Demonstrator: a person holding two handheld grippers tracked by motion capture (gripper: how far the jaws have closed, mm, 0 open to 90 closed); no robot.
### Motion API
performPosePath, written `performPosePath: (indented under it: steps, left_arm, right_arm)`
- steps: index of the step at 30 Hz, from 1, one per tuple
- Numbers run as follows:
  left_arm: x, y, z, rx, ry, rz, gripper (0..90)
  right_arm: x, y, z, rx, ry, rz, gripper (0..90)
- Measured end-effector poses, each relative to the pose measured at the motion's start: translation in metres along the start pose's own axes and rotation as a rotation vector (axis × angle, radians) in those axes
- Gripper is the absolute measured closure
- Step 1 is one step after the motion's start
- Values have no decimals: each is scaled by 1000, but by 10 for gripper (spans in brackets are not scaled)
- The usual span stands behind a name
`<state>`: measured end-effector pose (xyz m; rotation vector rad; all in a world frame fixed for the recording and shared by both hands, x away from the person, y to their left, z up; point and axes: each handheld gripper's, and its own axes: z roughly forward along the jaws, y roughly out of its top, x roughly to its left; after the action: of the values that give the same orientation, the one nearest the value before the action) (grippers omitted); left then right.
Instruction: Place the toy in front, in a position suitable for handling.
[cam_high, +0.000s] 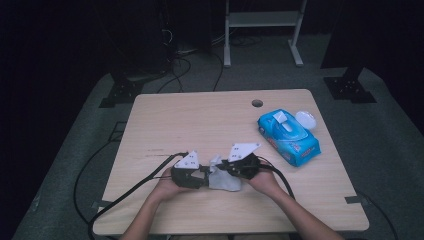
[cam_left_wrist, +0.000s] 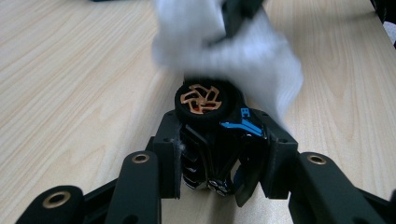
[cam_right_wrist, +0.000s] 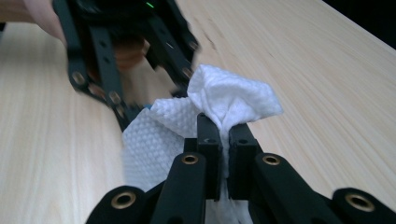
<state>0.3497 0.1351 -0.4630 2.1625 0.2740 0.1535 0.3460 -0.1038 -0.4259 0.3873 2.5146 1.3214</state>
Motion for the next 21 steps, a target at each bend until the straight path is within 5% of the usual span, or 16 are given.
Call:
performPosePath:
  steps: [9, 18, 21]
  left_arm:
    - [0, 0, 1, -8, 0, -3, 581]
    - [1, 0, 1, -8, -3, -6, 581]
    - [2, 0, 1, -8, -7, -8, 581]
  right_arm:
    - [-23, -23, -33, 36, -84, 72, 859]
    - [-4, -1, -2, 5, 6, 43, 859]
    - [-8, -4, -4, 6, 10, 64, 859]
